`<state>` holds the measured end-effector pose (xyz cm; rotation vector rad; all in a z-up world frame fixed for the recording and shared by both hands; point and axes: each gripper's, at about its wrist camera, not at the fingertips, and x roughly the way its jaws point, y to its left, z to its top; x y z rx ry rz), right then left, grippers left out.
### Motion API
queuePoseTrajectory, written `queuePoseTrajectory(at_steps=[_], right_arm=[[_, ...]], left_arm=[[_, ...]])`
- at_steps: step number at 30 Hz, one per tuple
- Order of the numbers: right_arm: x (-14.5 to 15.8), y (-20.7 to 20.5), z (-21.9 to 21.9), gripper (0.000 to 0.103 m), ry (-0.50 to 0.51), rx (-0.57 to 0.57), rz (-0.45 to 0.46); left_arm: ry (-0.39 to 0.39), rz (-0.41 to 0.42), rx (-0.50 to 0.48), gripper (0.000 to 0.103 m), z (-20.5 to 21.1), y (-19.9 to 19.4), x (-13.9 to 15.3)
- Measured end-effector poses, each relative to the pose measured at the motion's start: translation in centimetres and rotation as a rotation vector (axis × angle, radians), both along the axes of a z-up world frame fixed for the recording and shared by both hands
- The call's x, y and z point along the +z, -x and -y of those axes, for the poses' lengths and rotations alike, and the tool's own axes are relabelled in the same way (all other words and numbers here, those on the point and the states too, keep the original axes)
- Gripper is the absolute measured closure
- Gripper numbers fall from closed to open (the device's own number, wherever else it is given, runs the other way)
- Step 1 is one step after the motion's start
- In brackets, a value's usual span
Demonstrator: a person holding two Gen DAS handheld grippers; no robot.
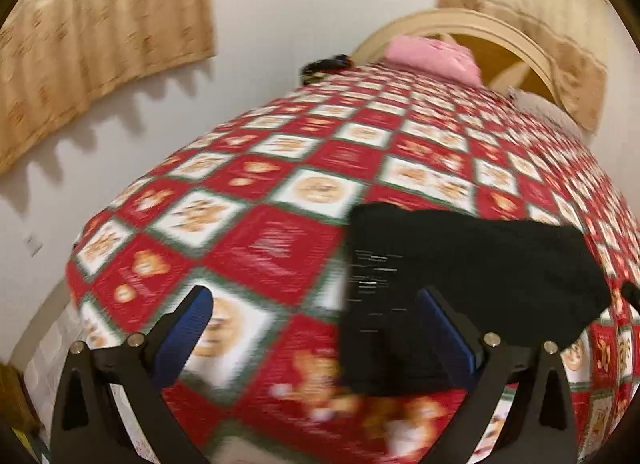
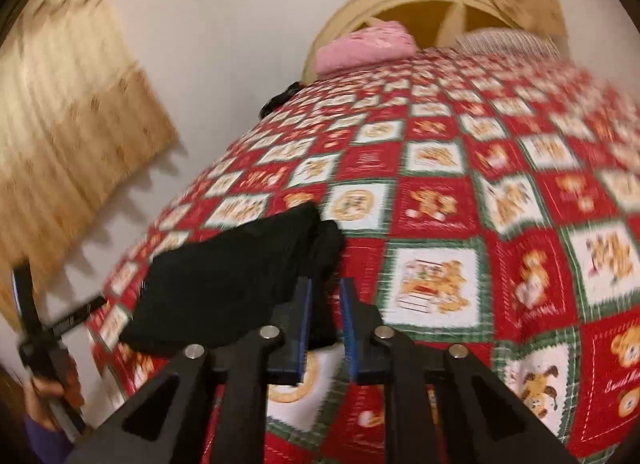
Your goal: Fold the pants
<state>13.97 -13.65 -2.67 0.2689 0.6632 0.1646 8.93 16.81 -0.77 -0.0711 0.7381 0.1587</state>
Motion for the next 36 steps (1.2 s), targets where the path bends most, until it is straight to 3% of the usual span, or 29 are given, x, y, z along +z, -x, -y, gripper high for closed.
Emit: queuePoseTrajectory(at_steps=[3,5,7,8,10,13,20,26,27,29,30,31,36], right_arm=[[0.7,-0.2,-3.9,0.088,0.099,0.060,0.044],[0.4,-0.5,-5.0,0.088,0.112,0.078,0.043],[-1.0,-1.2,-5.6,0.088,0.127,0.076,-0.010],[-2.0,-1.7,-5.6,0.088,0.130,0.066,-0.051],[-4.1,-2.2,-4.9,0.088,0.093,0.045,-0.111],[-4.4,-1.9,-4.0,0.089,0.052,0.046,-0.076],[-4.4,0.0,-4.9,0.088,0.083,0.011,-0.113],[-5.0,4.3,-5.9,0.088,0.003,0.020,-0.128],[-4.8,4.8,-6.1,0.085,-0.002,0.019,-0.123],[-4.2,6.1,-6.4,0.062,-0.014,0.005,-0.110],[-3.9,6.8,-6.6,0.040,-0.022,-0.002,-0.102],[-3.5,7.6,-6.6,0.030,-0.034,-0.010,-0.083],[-1.4,10.6,-6.9,0.030,-0.006,-0.038,-0.003]], left_arm=[[-0.026,-0.010,-0.028,0.000,2.8,-0.8,-1.1],[-0.056,-0.052,-0.024,0.000,3.9,-1.5,-2.6],[-0.071,-0.078,-0.007,0.000,4.1,-1.5,-3.9],[-0.043,-0.053,-0.001,0.000,3.7,-1.2,-4.2],[0.003,-0.052,0.008,0.000,3.4,-1.0,-4.3],[0.051,-0.058,0.023,0.000,2.9,-0.7,-4.5],[0.022,-0.070,0.035,0.000,3.2,1.1,-4.2],[0.064,-0.055,-0.013,0.000,3.4,4.4,-3.5],[0.061,-0.045,-0.025,0.000,3.6,5.0,-3.3],[0.041,-0.013,-0.046,0.000,4.1,6.4,-2.6],[0.026,0.011,-0.056,0.000,4.5,7.3,-2.2],[0.014,0.029,-0.063,0.000,4.7,7.9,-1.8],[-0.039,0.096,-0.076,0.000,5.6,11.0,0.0]])
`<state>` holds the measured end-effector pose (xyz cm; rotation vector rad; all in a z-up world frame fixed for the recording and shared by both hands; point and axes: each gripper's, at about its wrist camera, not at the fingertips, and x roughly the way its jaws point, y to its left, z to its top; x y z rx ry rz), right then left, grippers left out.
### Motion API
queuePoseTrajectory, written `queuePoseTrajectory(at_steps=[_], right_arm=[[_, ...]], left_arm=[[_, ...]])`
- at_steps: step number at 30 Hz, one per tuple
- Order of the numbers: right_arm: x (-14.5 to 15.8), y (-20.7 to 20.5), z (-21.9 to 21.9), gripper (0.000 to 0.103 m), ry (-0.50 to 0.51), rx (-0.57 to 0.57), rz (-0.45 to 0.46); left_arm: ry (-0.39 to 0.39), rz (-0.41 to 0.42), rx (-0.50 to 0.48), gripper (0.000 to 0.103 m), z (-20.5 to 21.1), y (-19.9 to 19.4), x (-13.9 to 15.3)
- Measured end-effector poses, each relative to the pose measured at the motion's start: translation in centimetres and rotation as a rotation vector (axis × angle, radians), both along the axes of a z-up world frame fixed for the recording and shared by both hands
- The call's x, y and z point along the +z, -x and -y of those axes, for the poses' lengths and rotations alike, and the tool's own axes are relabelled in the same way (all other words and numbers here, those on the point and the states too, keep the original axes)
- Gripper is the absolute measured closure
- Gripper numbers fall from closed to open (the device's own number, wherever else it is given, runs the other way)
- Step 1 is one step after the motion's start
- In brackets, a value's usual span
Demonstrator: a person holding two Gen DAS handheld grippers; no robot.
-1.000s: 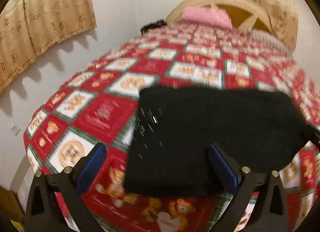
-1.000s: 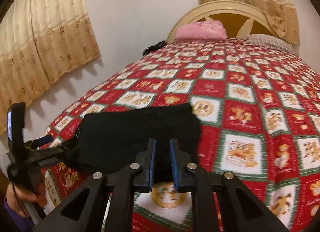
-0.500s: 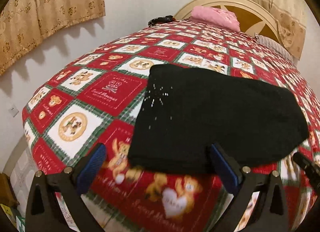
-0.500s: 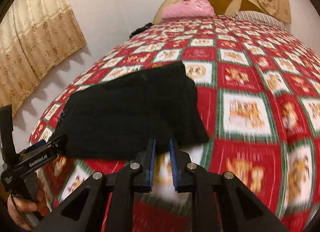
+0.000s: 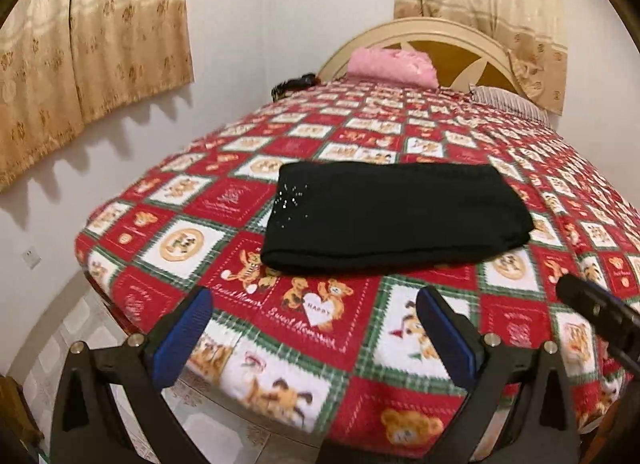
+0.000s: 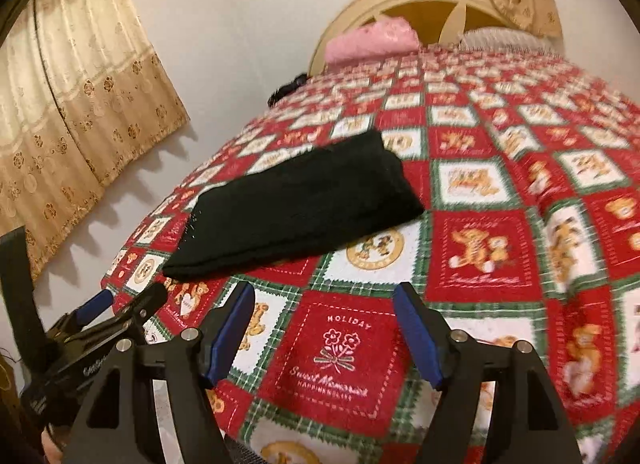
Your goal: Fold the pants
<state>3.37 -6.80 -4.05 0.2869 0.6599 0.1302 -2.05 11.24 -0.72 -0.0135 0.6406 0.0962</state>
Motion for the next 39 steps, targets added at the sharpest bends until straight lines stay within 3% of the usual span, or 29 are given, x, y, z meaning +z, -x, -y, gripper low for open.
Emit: queuePoseTrajectory(at_steps=[10,16,23,39], right_arm=[[3.9,6.6,-1.0,0.030,0.114,-0.097,0.216],[4.8,8.9,-1.5,0.030,0.173,-0.138,0.290],[4.7,9.1,0.0,0.030,0.148,-0.199,0.271],[4.6,9.2,-0.4,0.030,0.145,-0.194,0.268]], left_arm=[[-0.031,0.105,-0.011,0.000,1.0,3.6,2.4],[-0.089,0.149,-0.016,0.000,2.0,4.7,3.4],[-0.097,0.161,-0.029,0.000,2.4,4.9,3.3],[-0.081,0.155,-0.020,0.000,1.8,4.8,3.3]])
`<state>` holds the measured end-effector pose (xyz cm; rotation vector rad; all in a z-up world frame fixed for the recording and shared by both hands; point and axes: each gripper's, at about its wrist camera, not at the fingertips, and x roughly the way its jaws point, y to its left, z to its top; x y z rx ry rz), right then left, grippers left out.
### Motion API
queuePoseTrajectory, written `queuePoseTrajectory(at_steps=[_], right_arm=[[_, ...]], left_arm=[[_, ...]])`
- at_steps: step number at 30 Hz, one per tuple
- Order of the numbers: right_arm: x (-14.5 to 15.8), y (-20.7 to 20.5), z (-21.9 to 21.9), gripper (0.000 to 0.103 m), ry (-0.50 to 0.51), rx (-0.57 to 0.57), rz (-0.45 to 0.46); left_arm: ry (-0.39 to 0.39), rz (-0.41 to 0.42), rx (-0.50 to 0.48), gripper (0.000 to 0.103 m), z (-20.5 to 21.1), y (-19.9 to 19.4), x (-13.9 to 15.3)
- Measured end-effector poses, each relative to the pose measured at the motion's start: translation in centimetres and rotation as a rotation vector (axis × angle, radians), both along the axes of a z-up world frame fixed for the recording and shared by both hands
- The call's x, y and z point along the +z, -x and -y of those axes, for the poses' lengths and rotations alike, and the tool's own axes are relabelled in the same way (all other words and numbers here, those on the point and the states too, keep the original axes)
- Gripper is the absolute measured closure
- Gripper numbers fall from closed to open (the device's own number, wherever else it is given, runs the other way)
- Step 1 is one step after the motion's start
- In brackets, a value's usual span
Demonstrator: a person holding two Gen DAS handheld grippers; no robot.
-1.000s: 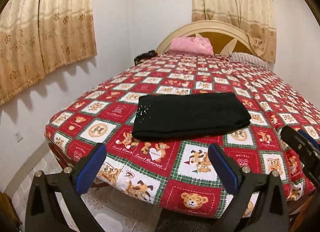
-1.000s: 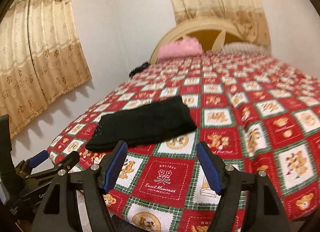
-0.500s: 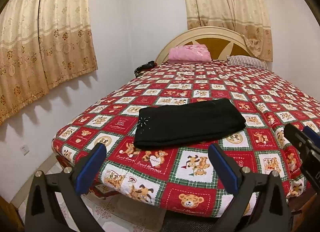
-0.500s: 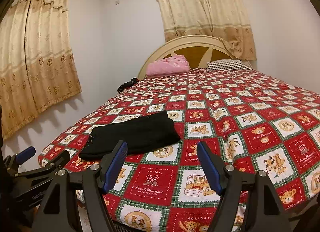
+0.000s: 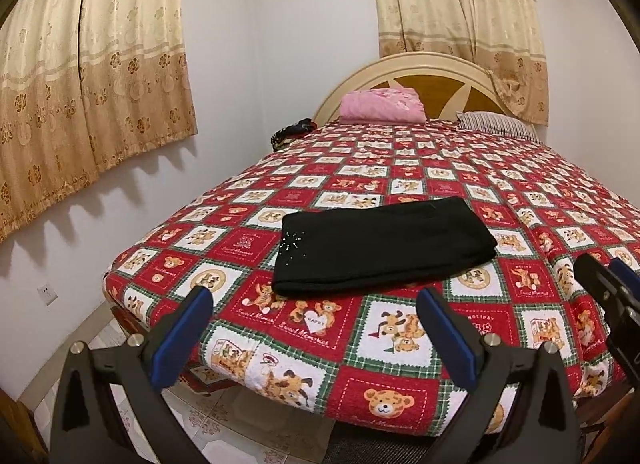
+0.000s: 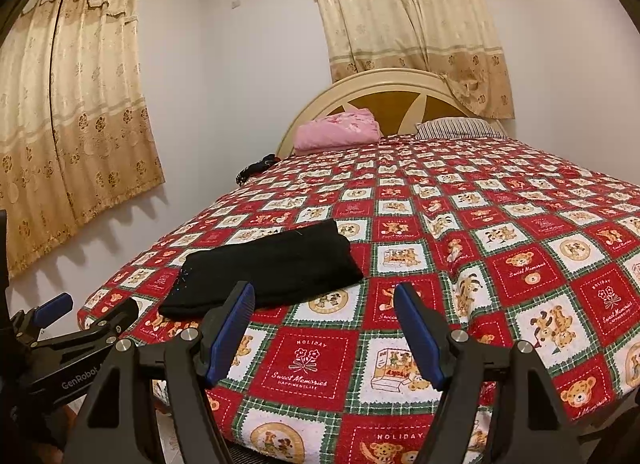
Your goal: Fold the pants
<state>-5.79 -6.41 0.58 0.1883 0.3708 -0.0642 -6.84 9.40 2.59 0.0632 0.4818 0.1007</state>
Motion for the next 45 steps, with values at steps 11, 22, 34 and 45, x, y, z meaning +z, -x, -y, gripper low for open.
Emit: queuePoseTrajectory(at_steps=[11,22,34,45], right_arm=[[-0.1,0.0,0.1,0.030,-0.002,0.001,-0.003],[-0.3,-0.3,0.2,0.030,-0.007,0.003,-0.018],[0.0,-0.5,-0.1,0.030,0.014,0.011,0.005],[1.7,-4.8,-0.1,0.029,0.082,0.090,-0.022]], left_arm=[[-0.009,-0.004,-0.004,0.000,0.3,0.1,-0.1],[0.000,-0.013,-0.009,0.000,0.4,-0.1,-0.3],[-0.017,-0.016,-0.022,0.000,0.3,-0.7,-0.5],[0.032,-0.002,-0.135,0.000,-1.7,-5.9,1.2]])
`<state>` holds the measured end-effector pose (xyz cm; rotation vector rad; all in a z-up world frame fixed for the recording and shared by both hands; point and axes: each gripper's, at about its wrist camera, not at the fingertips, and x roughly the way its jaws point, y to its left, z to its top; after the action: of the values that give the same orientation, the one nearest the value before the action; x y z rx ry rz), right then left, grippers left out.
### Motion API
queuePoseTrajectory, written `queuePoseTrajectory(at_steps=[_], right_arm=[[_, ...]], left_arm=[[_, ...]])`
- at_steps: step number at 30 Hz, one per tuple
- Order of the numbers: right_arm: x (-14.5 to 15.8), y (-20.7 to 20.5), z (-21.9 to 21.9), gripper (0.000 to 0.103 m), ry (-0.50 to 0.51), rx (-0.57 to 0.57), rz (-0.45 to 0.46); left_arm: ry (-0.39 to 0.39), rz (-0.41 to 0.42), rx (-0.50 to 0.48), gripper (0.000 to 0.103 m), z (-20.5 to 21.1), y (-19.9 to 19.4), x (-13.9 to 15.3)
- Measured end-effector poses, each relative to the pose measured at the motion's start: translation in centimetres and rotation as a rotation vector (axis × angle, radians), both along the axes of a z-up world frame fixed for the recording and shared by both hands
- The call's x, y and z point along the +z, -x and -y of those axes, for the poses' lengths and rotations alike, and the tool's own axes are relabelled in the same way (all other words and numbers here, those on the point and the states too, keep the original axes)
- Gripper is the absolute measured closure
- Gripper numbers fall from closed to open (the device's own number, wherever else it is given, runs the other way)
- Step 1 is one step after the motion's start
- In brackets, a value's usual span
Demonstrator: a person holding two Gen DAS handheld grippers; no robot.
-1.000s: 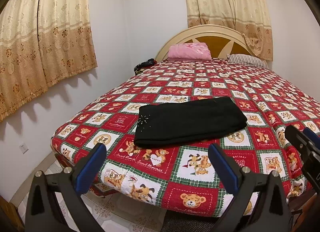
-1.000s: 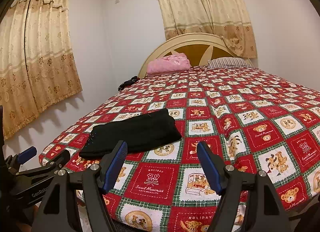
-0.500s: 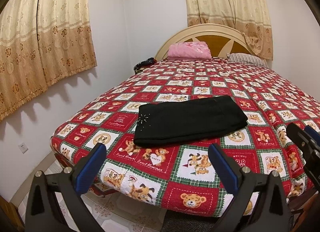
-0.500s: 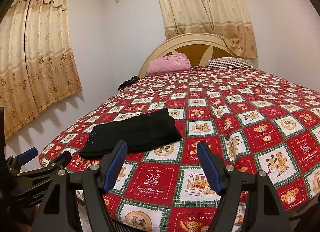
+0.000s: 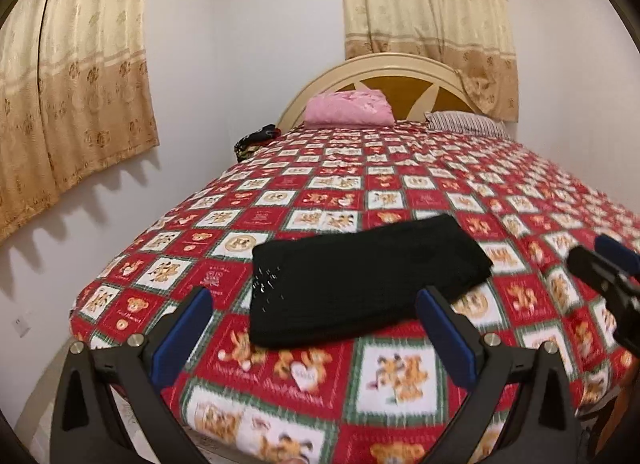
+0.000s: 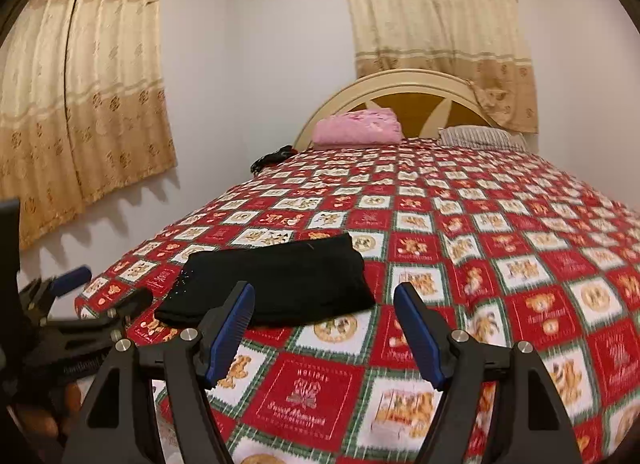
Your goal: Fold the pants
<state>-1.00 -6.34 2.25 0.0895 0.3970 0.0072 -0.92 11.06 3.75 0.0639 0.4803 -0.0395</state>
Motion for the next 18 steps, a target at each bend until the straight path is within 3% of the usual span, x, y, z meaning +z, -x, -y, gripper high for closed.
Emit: queuePoseTrajectory(at_steps=[3,10,18], right_arm=[[0.9,-0.8,0.0,0.029,0.030,-0.004,0.009],[2.0,-1.1,-0.8,0.029,0.037,0.011,0.031],[2.3,-0.9,-1.8,0.029,0.043,0.037,0.035]], left_arm=[[0.030,-0.004,0.006,0.000,-1.1,-1.1,0.7],[-0.011,-0.001,0.047,0.000,-2.0,-2.5,1.6],[0.020,-0.022,0.036,0.000,-2.0,-2.1,1.9]])
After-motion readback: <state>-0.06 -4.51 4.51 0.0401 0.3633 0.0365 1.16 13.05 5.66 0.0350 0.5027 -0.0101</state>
